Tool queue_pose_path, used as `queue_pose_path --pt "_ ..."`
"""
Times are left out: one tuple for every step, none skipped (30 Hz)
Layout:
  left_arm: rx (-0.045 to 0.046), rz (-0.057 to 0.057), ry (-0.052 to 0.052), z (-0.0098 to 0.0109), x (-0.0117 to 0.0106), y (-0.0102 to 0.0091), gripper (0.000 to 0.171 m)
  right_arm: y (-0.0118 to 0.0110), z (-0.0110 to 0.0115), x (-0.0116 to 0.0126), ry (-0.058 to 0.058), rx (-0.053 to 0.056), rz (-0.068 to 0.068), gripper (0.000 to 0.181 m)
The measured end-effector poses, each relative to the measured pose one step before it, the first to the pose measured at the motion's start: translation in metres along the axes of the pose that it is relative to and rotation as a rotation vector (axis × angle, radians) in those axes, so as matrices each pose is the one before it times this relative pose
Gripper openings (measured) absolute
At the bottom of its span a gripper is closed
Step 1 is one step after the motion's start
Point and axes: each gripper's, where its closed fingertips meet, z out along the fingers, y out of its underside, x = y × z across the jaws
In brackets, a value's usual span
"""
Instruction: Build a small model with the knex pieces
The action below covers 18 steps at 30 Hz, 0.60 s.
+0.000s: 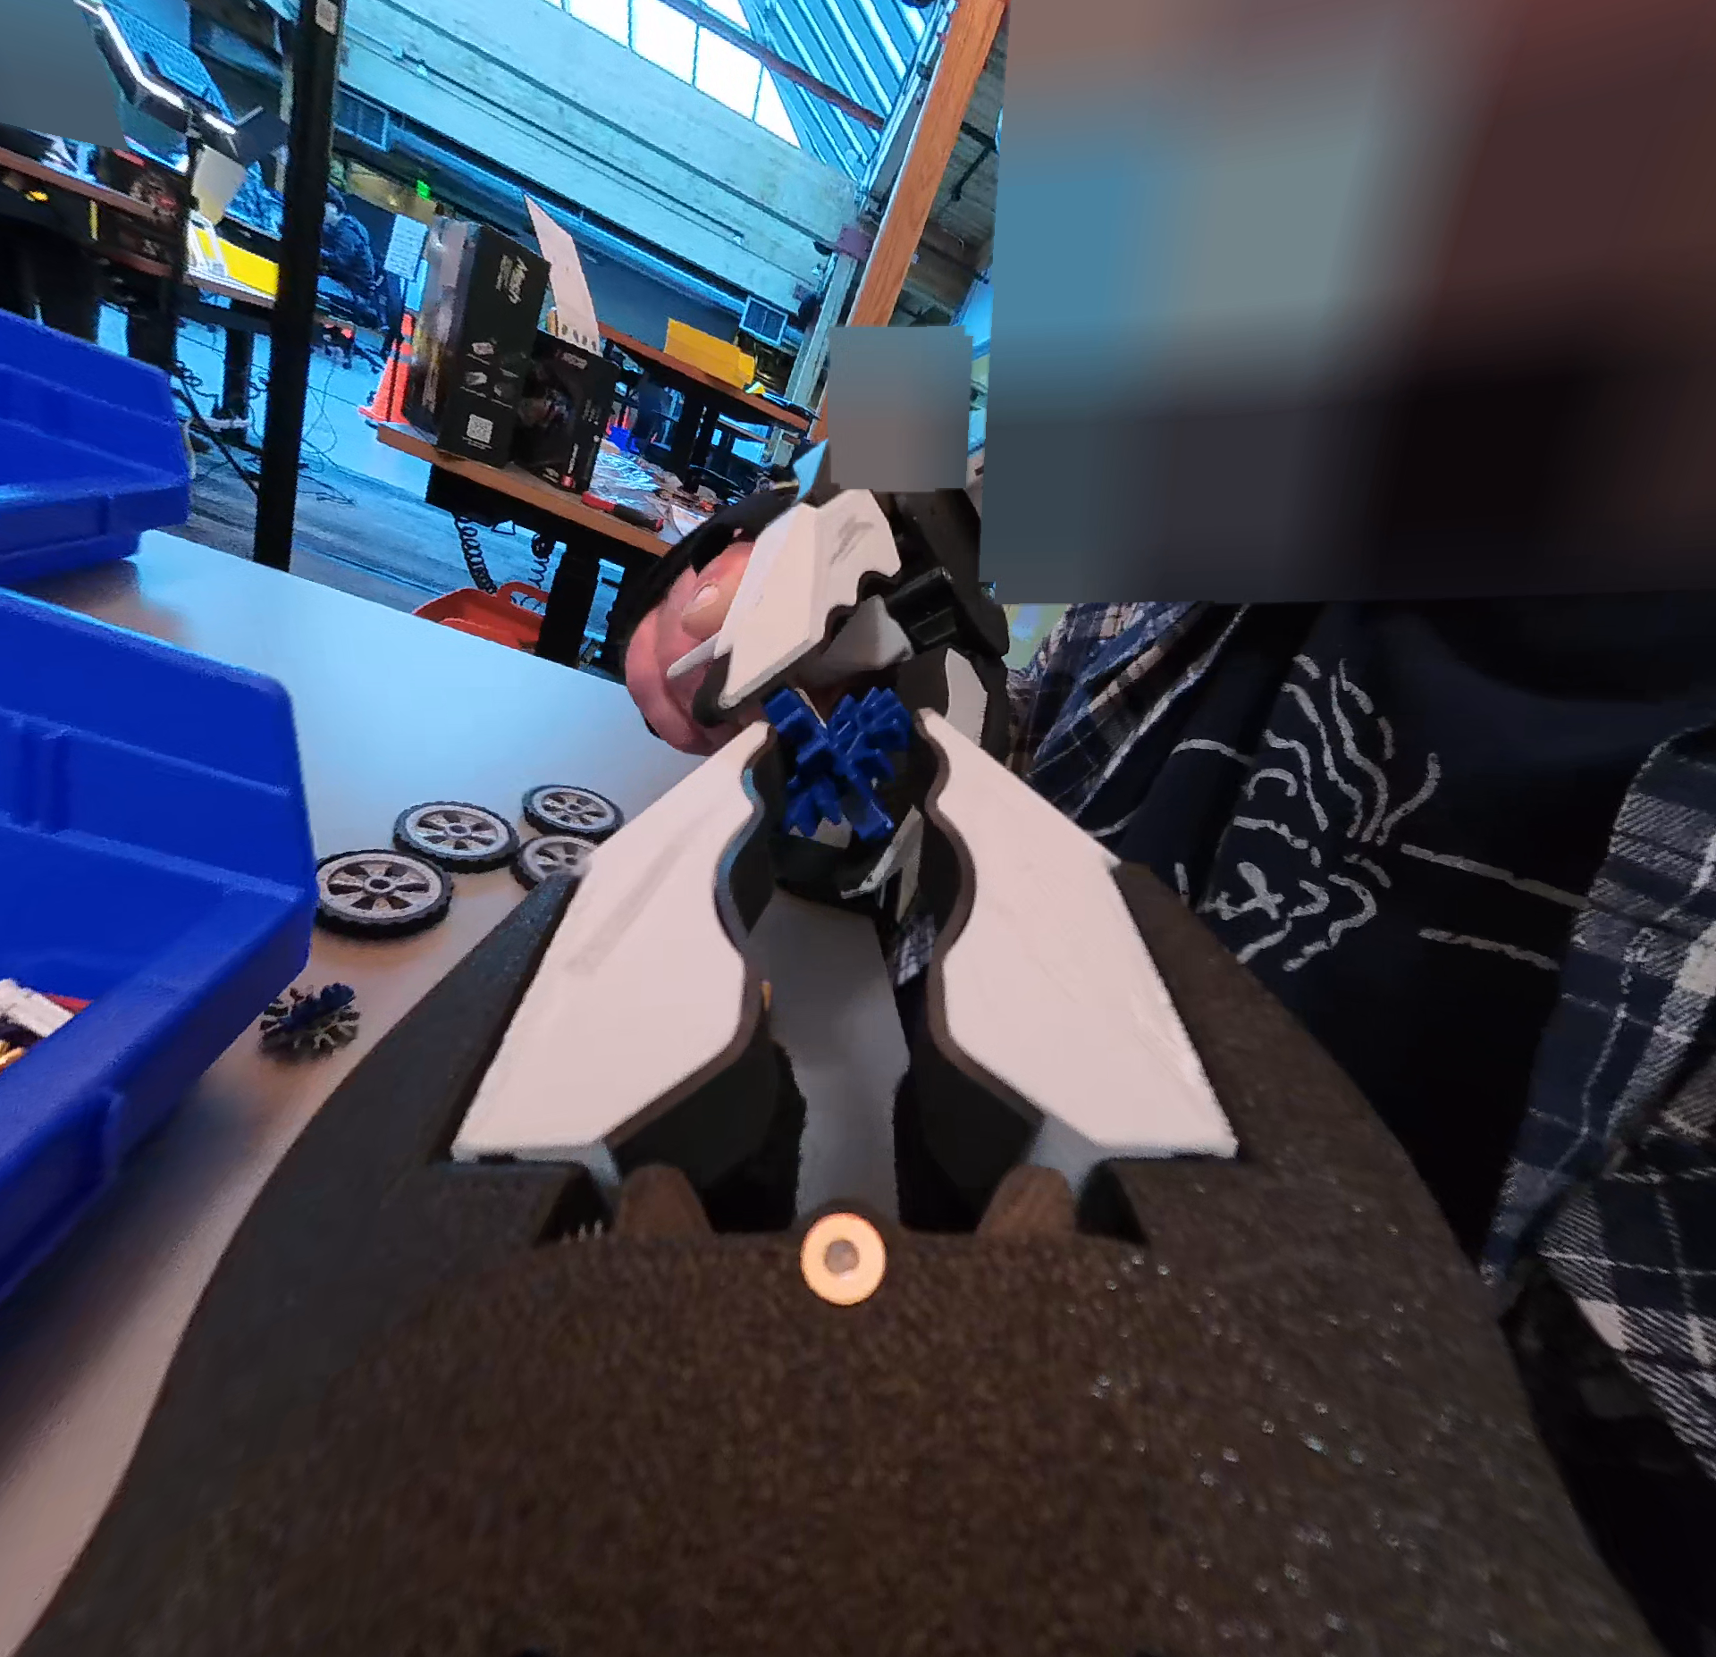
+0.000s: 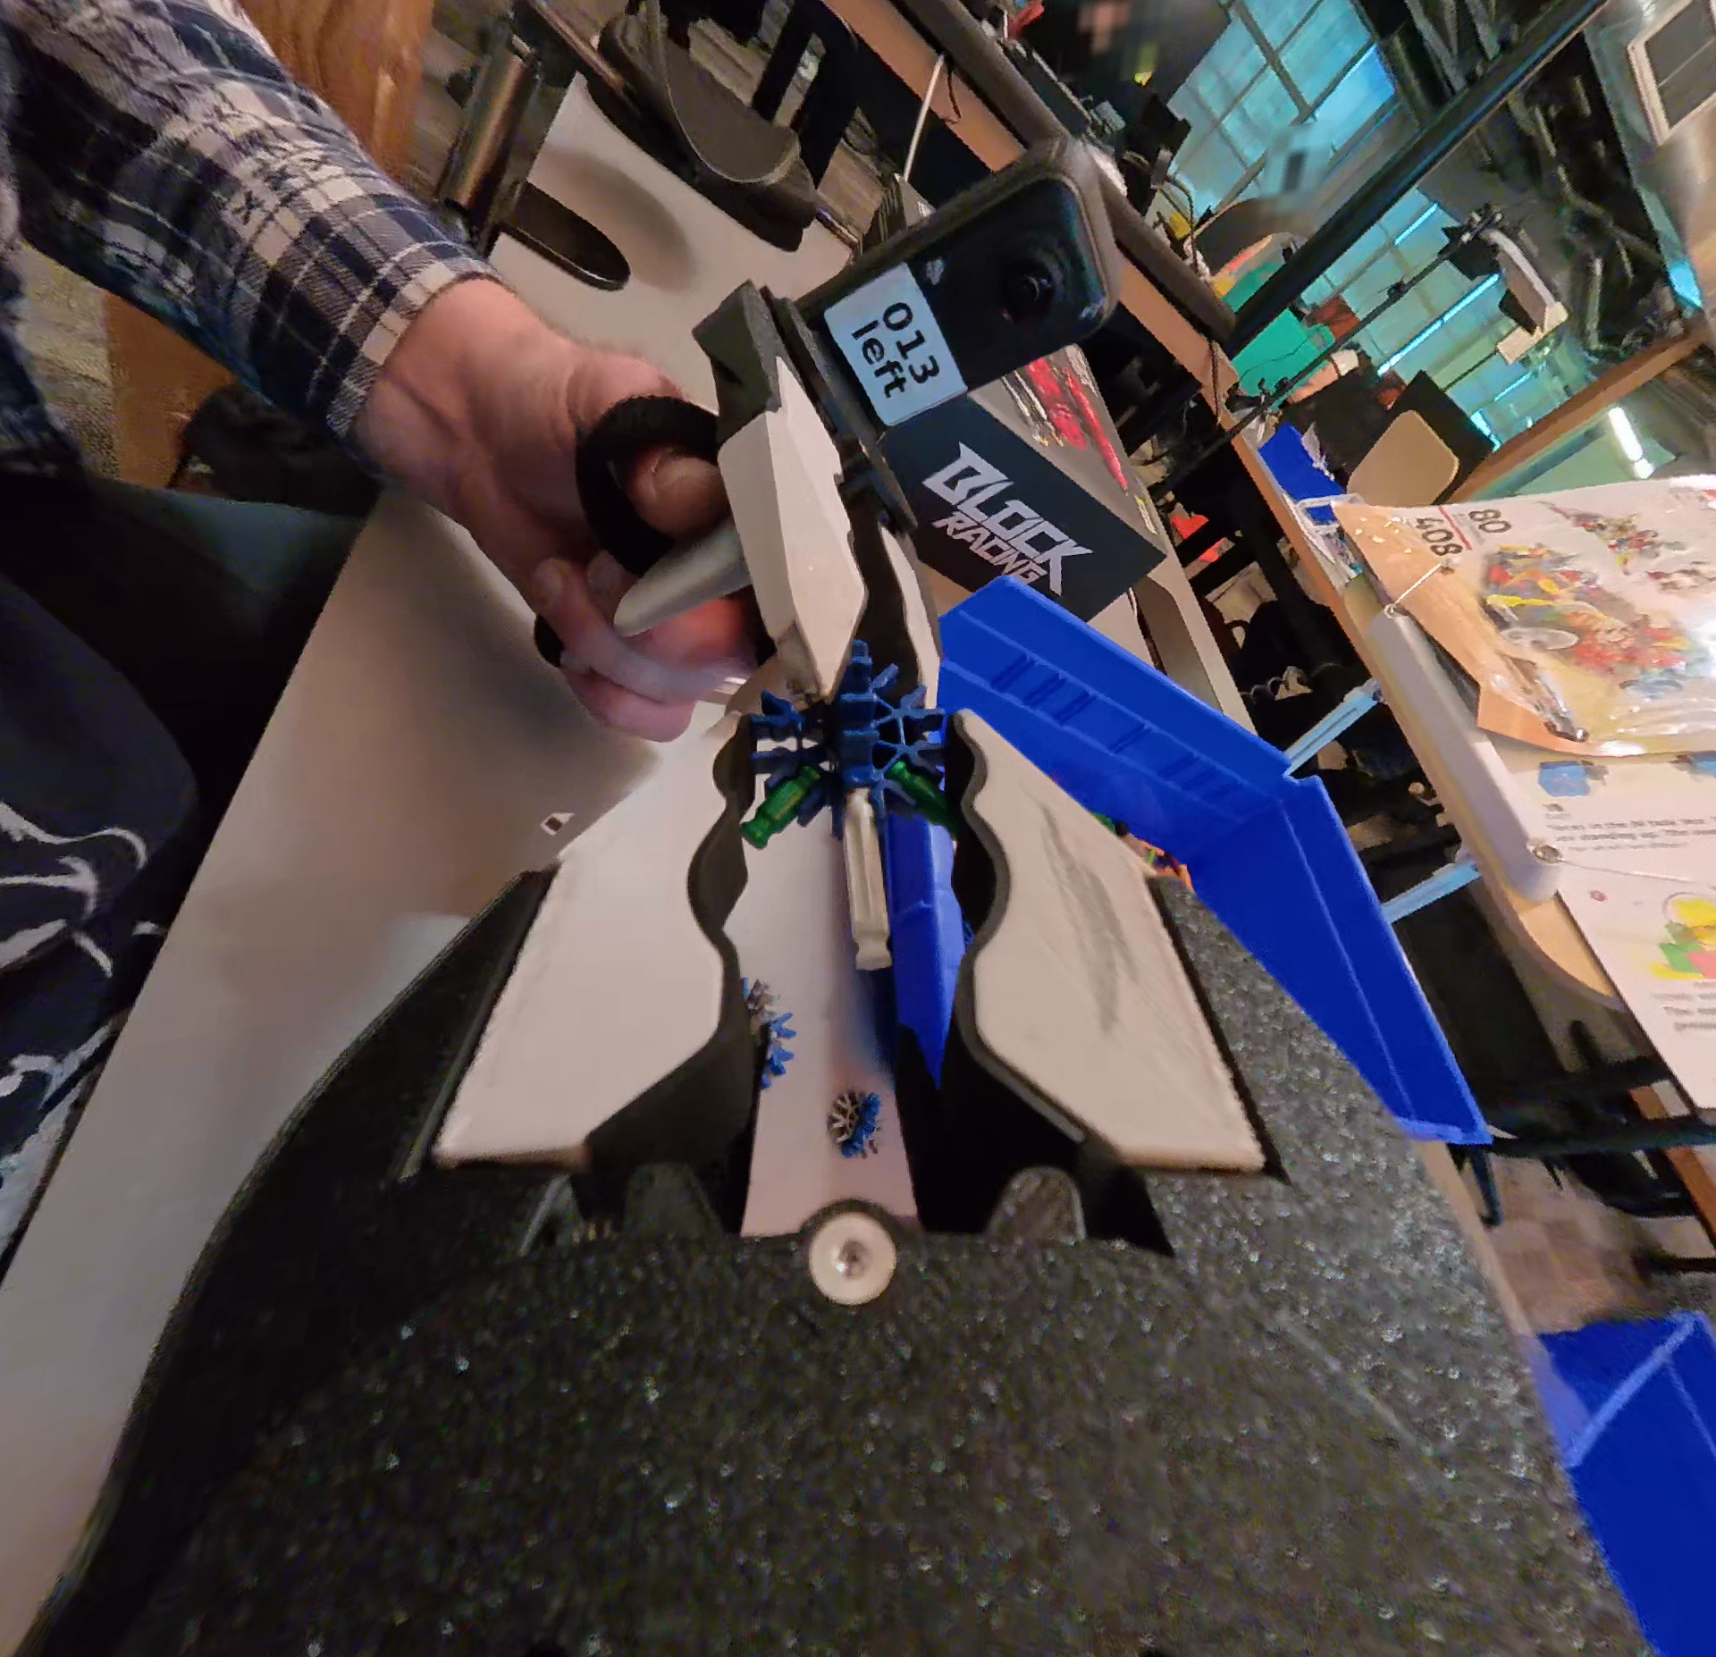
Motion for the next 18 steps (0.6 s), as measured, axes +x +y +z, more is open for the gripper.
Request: queue_pose_path --pt "0.02034 -0.0112 -0.0049 -0.00158 -0.00276 -0.00208 0.023 0.00136 0.00236 0.00147 0.0011 -0.0029 0.0221 0.04" --pt "0.02625 -0.0265 -0.0076 -0.00102 -0.00309 -0.00242 0.023 0.0009 0.0024 0.00208 -0.0019 -0.0008 0.0384 0.041" --pt "0.01778 -0.0303 -0.0099 0.0 -0.00303 -0.00118 0.023 0.00133 0.00155 0.0026 0.0071 -0.0067 0.0194 0.041" --pt "0.00945 -0.0347 0.0138 0.00005 0.00035 -0.00085 0.023 -0.00013 0.00068 0.00176 0.0148 -0.0021 -0.0112 0.041" --pt "0.00632 -0.0157 0.0077 -0.00064 0.00011 -0.00094 0.023 -0.00111 0.0005 -0.0006 0.0039 -0.0004 -0.0146 0.047" --pt "0.00301 0.0001 -0.0068 -0.0006 -0.00119 -0.00079 0.023 0.00049 0.00129 -0.00138 0.0001 -0.0119 -0.0163 0.053" --pt "-0.01406 -0.0016 0.0057 0.00017 0.00033 0.00207 0.024 0.00166 0.00099 0.00141 0.0181 -0.0162 -0.0285 0.042" --pt "-0.00039 -0.0081 0.0072 -0.00011 -0.00003 0.00065 0.024 0.00091 0.00007 0.00136 0.0063 -0.0085 -0.0231 0.041" --pt "0.00899 -0.0066 0.0061 0.00013 -0.00006 -0.00042 0.024 0.0 -0.00012 -0.00024 -0.0118 -0.0033 0.0011 0.041" --pt "0.00807 -0.0066 0.002 0.0005 -0.00046 -0.00043 0.024 0.0001 -0.00019 0.00036 -0.0022 -0.0033 -0.0039 0.04" --pt "-0.0026 0.0026 -0.0132 0.00046 -0.00221 0.00033 0.025 0.0015 0.00001 0.00056 0.0087 -0.0107 -0.0194 0.04" --pt "-0.00739 0.0053 -0.0119 0.00035 -0.00154 0.0005 0.028 0.00188 0.00012 -0.00048 0.0033 -0.0127 -0.016 0.039" --pt "-0.00828 -0.0109 -0.0136 0.00036 -0.0023 0.00011 0.036 0.00139 0.00021 -0.00111 0.0043 -0.0116 -0.0183 0.04" --pt "-0.01503 -0.0132 -0.0039 0.00093 -0.00074 0.00106 0.043 0.00171 0.00038 0.00024 0.0181 -0.0171 -0.0343 0.039" --pt "-0.0147 0.0024 -0.0164 0.00142 -0.00194 0.00165 0.041 0.00176 0.00085 0.00001 0.0167 -0.0205 -0.0374 0.039" --pt "-0.02206 0.0011 -0.0241 0.0022 -0.00315 0.00312 0.04 -0.00036 0.00077 -0.00104 0.0056 -0.0082 -0.0257 0.039" --pt "-0.00878 -0.0011 0.0175 0.00238 0.00339 0.0016 0.036 -0.00179 0.00062 -0.00054 0.0085 0.0016 -0.0197 0.04" --pt "0.0001 -0.0038 0.0068 0.00183 0.00221 0.00011 0.032 -0.0008 0.00064 -0.0001 0.01 -0.0039 -0.0225 0.039"
